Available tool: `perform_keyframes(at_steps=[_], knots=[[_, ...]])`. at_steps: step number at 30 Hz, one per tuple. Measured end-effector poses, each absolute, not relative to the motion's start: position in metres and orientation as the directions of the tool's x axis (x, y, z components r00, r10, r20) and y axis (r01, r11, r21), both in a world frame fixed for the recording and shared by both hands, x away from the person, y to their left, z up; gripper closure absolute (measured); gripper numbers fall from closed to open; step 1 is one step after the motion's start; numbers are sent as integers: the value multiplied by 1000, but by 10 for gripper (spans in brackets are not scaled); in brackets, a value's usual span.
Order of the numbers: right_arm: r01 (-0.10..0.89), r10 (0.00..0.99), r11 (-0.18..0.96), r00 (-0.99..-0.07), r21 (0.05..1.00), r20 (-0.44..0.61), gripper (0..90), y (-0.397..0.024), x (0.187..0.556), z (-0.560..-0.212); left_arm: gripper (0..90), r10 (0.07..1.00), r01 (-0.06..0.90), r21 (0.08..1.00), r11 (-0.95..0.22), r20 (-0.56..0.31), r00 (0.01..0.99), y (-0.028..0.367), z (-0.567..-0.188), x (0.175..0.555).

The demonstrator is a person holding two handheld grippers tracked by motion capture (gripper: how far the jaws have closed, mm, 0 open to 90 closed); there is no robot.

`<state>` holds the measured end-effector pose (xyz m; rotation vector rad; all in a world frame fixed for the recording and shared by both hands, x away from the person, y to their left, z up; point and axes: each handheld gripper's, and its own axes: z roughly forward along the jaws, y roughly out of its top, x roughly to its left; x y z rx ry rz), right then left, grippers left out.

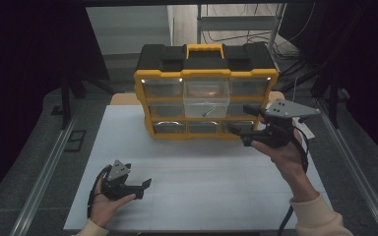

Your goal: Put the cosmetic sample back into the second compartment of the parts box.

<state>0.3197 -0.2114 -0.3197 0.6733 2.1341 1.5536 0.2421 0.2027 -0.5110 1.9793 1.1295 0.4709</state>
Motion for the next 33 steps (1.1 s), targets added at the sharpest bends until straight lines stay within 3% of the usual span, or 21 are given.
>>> perform_keyframes(at_steps=[10, 24, 33], knots=[[172, 598, 274, -801, 946, -27, 234, -234, 303, -358, 77, 845, 544, 790, -283, -63, 531, 204, -510, 241], [330, 656, 296, -752, 897, 60, 232, -281, 292, -446, 77, 843, 537, 794, -286, -58, 535, 203, -510, 242], [390, 685, 328, -725, 860, 68, 231, -295, 292, -481, 77, 842, 533, 796, -289, -54, 537, 203, -510, 241]])
